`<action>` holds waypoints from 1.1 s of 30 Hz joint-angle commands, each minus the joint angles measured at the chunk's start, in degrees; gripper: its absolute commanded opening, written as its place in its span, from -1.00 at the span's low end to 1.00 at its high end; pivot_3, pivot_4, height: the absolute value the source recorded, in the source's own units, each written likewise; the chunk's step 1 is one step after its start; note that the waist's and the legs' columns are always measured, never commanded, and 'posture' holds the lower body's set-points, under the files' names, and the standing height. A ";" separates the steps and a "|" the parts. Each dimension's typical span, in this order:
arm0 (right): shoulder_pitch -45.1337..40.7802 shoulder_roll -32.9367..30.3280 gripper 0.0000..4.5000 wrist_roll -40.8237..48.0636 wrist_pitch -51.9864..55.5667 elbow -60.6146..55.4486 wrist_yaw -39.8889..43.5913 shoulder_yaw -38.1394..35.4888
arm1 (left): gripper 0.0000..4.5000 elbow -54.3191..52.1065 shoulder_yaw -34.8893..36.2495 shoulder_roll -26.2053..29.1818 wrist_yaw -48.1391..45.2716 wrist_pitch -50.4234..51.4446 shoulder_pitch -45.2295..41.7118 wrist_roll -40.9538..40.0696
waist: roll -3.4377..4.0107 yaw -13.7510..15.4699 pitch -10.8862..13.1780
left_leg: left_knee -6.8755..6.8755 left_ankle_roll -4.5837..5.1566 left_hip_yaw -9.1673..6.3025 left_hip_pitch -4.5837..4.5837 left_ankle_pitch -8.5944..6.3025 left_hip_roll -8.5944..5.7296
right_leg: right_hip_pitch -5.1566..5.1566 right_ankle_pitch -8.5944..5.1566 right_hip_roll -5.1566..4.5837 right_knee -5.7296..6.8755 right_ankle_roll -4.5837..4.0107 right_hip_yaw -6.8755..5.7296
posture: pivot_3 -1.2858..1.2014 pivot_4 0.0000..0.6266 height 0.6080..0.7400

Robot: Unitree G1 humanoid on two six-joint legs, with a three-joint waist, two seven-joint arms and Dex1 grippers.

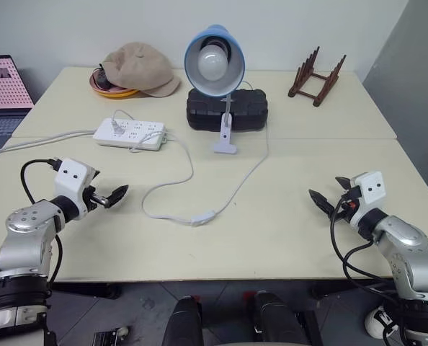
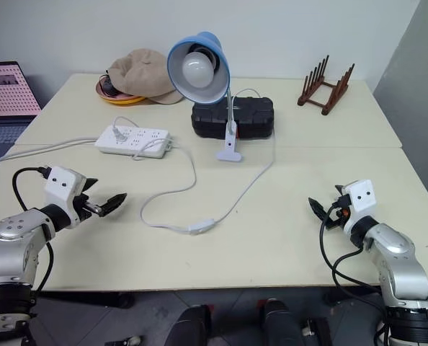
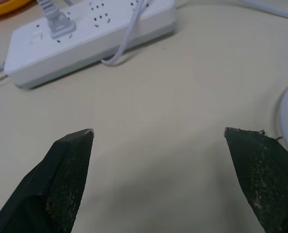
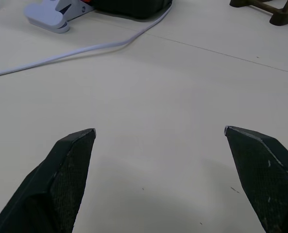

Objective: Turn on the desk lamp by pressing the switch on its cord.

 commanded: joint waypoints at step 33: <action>5.74 -8.06 1.00 13.20 12.01 -23.03 16.27 15.95 | 0.64 -14.40 -27.67 1.53 -29.95 0.34 -8.89 3.23 | -0.03 0.00 -0.01 | 0.14 0.01 -0.02 -0.04 0.00 0.01 | 0.01 -0.22 0.03 0.02 -0.33 0.00 | 0.03 -0.52 1.00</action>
